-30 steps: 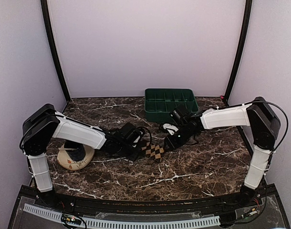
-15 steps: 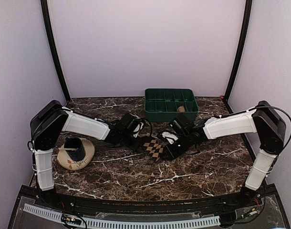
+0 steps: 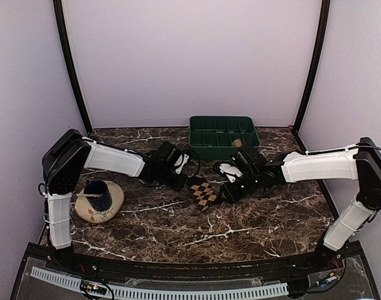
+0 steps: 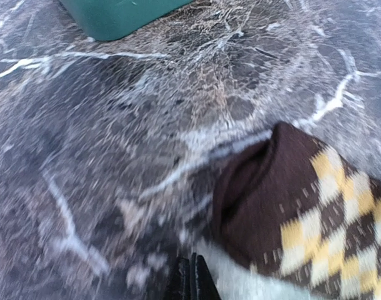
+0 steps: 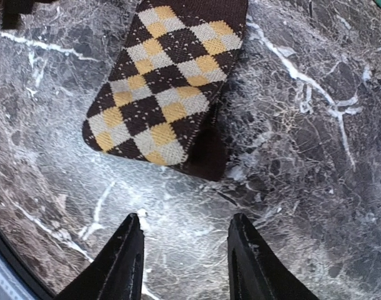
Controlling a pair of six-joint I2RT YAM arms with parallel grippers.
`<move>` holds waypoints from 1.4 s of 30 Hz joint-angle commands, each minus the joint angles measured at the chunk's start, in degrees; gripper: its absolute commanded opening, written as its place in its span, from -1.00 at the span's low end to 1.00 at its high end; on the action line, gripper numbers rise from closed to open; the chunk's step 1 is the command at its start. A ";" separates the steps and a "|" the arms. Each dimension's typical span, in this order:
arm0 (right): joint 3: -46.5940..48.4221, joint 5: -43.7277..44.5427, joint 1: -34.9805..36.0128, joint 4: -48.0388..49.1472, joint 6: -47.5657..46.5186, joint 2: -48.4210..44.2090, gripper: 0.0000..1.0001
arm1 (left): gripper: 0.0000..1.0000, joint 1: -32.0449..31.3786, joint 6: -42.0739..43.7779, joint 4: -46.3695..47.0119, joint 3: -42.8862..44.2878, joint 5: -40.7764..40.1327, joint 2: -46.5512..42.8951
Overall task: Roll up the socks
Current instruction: Rotate the sock at the center of the board.
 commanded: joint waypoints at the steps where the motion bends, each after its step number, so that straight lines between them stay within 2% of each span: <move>1: -1.51 3.70 0.06 1.96 -6.35 -1.67 -0.12 | -1.00 0.41 -0.97 -0.01 -5.28 3.79 -9.98; 6: -2.32 4.26 -0.30 4.29 -11.38 -1.13 0.02 | -1.00 0.41 -0.03 4.77 -8.42 15.04 -14.10; 12: -3.20 2.43 -1.00 6.39 -15.13 -0.69 0.17 | -1.00 0.03 2.90 -0.53 -1.54 22.01 -9.03; 23: -4.05 -3.26 -2.77 9.30 -19.06 -0.69 0.21 | -0.98 -0.47 2.02 -4.51 6.16 21.68 -0.71; 34: -2.71 -7.24 -3.79 10.30 -21.71 4.83 0.20 | -0.99 -0.30 1.31 -10.29 14.68 15.97 8.72; 42: -1.70 -9.10 -4.32 12.50 -22.89 7.11 0.20 | -1.00 1.18 2.50 -12.77 15.11 16.77 10.65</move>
